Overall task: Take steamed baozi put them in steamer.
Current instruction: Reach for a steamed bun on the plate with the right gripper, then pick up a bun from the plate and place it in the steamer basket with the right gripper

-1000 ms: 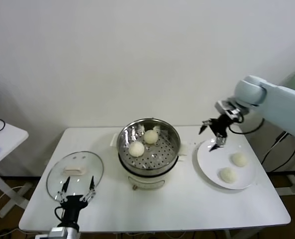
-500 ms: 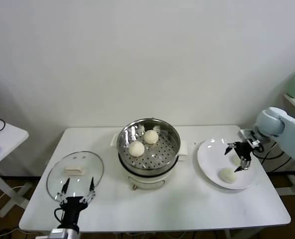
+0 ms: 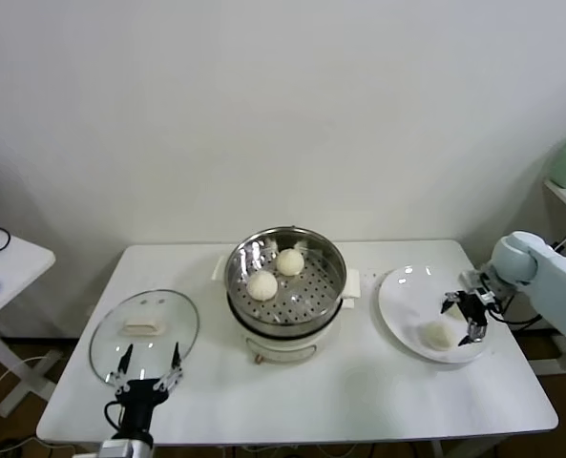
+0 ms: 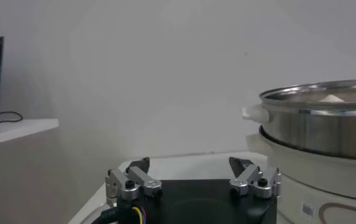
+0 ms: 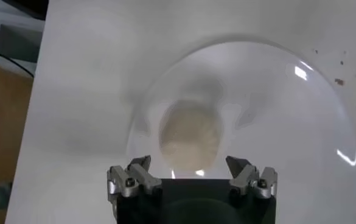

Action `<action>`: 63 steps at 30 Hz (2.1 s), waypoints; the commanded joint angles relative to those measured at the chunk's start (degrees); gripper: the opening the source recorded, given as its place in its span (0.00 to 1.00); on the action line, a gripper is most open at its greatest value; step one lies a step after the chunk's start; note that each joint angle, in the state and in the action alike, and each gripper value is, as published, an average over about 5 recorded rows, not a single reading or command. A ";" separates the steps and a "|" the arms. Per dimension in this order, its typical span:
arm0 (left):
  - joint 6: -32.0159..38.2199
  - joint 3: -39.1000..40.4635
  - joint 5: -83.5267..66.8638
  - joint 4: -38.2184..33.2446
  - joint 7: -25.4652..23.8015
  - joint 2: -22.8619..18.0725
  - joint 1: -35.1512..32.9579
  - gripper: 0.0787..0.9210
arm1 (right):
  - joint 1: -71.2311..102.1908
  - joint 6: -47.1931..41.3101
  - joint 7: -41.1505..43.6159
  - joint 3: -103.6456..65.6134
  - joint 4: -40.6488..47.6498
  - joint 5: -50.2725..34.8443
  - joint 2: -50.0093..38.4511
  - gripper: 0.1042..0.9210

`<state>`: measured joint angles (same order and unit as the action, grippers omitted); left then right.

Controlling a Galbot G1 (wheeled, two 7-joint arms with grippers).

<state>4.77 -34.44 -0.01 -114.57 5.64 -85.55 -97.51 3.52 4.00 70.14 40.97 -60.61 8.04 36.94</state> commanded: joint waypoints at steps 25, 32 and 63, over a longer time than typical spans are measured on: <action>-0.38 0.31 1.26 1.36 0.50 -0.21 1.24 0.88 | 2.44 0.43 0.13 -1.68 5.03 3.07 5.38 0.78; -0.50 0.52 1.39 1.39 0.48 -0.20 1.48 0.88 | 2.09 0.50 0.12 -1.87 4.76 2.77 4.95 0.74; -3.43 2.89 1.92 -0.98 0.87 1.47 2.70 0.88 | -39.77 28.46 2.96 18.65 -36.09 22.20 15.49 0.76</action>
<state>2.16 -32.13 1.98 -115.09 6.33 -84.59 -94.91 -30.89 22.40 73.79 58.80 -83.10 16.38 44.72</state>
